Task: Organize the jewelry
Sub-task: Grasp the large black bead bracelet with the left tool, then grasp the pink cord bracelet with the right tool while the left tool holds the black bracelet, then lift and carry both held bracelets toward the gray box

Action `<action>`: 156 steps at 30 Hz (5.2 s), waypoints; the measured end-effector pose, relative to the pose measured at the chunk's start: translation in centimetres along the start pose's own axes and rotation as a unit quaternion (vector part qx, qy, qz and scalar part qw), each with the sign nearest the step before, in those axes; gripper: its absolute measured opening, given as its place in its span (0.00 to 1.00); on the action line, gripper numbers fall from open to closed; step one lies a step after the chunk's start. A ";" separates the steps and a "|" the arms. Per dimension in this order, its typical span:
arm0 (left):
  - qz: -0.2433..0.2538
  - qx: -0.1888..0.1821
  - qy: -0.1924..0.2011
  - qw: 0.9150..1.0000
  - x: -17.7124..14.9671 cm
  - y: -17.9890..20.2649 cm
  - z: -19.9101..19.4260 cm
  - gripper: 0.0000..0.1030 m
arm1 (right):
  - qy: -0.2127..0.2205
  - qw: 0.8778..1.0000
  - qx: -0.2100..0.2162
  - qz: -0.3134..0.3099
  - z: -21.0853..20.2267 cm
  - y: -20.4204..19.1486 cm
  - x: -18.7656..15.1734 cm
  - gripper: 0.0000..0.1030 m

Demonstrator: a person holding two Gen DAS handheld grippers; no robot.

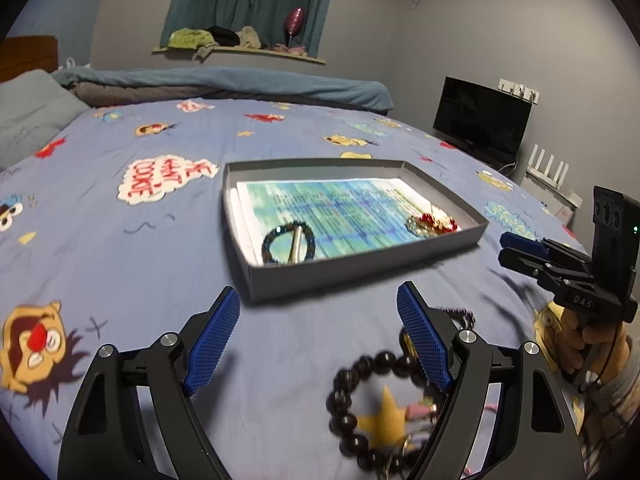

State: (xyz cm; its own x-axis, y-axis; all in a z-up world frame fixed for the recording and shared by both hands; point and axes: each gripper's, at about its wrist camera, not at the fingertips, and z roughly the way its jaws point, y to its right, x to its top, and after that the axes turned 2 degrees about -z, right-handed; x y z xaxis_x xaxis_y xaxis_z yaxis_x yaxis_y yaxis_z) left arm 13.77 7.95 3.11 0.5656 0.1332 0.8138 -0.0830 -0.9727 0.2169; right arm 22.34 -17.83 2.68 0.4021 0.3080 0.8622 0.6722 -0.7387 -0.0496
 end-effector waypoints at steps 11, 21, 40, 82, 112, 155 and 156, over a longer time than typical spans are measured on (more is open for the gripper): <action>0.011 -0.004 -0.018 1.000 -3.2 1.3 -2.3 0.78 | -0.025 0.999 0.043 0.000 0.5 -1.3 -0.5 0.45; 0.007 -0.001 -0.075 0.997 -3.9 1.4 0.1 0.55 | -0.058 0.996 0.062 -0.016 1.7 -3.1 -0.9 0.45; -0.003 0.023 -0.032 0.999 -2.9 0.7 -1.1 0.15 | -0.079 0.992 0.095 0.011 2.3 -2.5 -1.3 0.00; -0.059 0.051 -0.060 0.995 -3.5 -2.5 -0.5 0.14 | -0.100 0.977 0.143 -0.120 -0.3 -11.0 -4.1 0.02; -0.023 -0.087 0.161 0.983 2.1 3.7 -5.7 0.14 | 0.073 0.992 0.106 -0.007 -3.2 -4.3 2.5 0.02; -0.015 -0.029 0.100 0.994 8.4 3.4 5.3 0.14 | 0.033 0.995 0.021 0.093 8.2 2.5 8.1 0.02; -0.017 -0.025 0.096 0.995 8.4 3.2 5.7 0.14 | 0.029 0.995 0.020 0.092 8.5 2.5 8.2 0.02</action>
State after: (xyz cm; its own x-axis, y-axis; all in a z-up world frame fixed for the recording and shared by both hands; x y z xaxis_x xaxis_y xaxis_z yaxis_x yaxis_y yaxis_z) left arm 22.91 4.84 7.60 0.4022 0.2044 0.8924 -0.1099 -0.9569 0.2687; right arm 32.61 -12.04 5.29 0.4855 0.1331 0.8640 0.6146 -0.7549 -0.2290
